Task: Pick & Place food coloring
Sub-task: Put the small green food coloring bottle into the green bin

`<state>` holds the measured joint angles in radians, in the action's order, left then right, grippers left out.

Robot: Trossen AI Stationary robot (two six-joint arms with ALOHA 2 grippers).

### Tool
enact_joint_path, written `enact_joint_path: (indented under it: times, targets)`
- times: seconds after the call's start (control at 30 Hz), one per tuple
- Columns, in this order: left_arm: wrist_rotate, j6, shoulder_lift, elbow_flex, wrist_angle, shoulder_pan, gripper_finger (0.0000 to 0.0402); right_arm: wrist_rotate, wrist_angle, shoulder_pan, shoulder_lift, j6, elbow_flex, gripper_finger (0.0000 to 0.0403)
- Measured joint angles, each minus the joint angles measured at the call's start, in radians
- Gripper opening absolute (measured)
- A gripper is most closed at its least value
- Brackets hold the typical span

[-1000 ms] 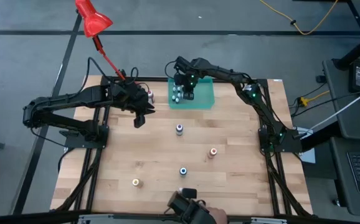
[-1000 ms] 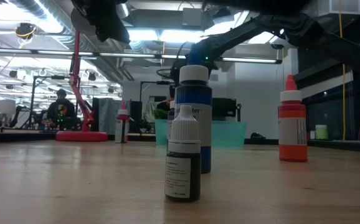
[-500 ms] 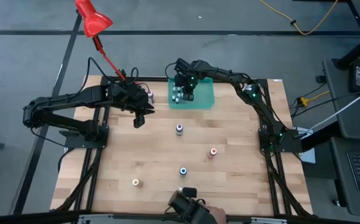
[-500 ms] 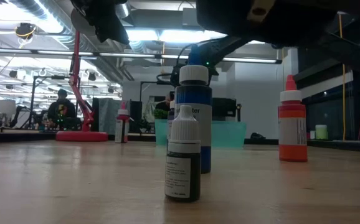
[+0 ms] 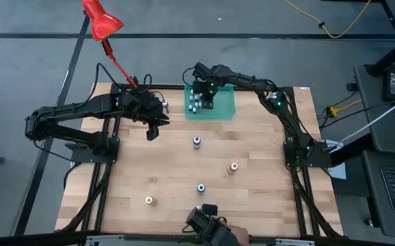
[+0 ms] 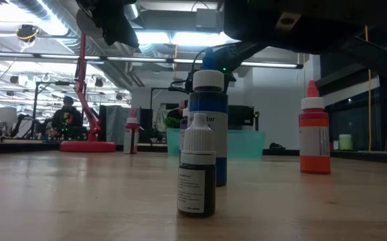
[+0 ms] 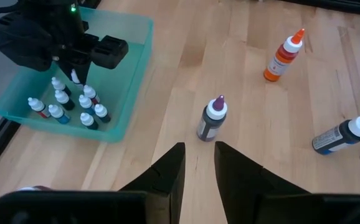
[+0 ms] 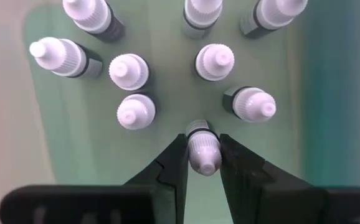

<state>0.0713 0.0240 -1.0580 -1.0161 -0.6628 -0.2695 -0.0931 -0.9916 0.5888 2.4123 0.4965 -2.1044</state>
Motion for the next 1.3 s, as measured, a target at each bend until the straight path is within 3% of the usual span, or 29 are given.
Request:
enact_joint_path:
  times: [0.87, 1.3]
  targets:
    - [0.000, -0.010, 0.000, 0.000, 0.000, 0.000, 0.0082, -0.048, 0.000, 0.000, -0.001, 0.005, 0.000, 0.0087]
    - [0.000, -0.010, 0.000, 0.000, 0.000, 0.000, 0.0082, -0.032, 0.000, 0.000, -0.002, 0.006, 0.000, 0.0142]
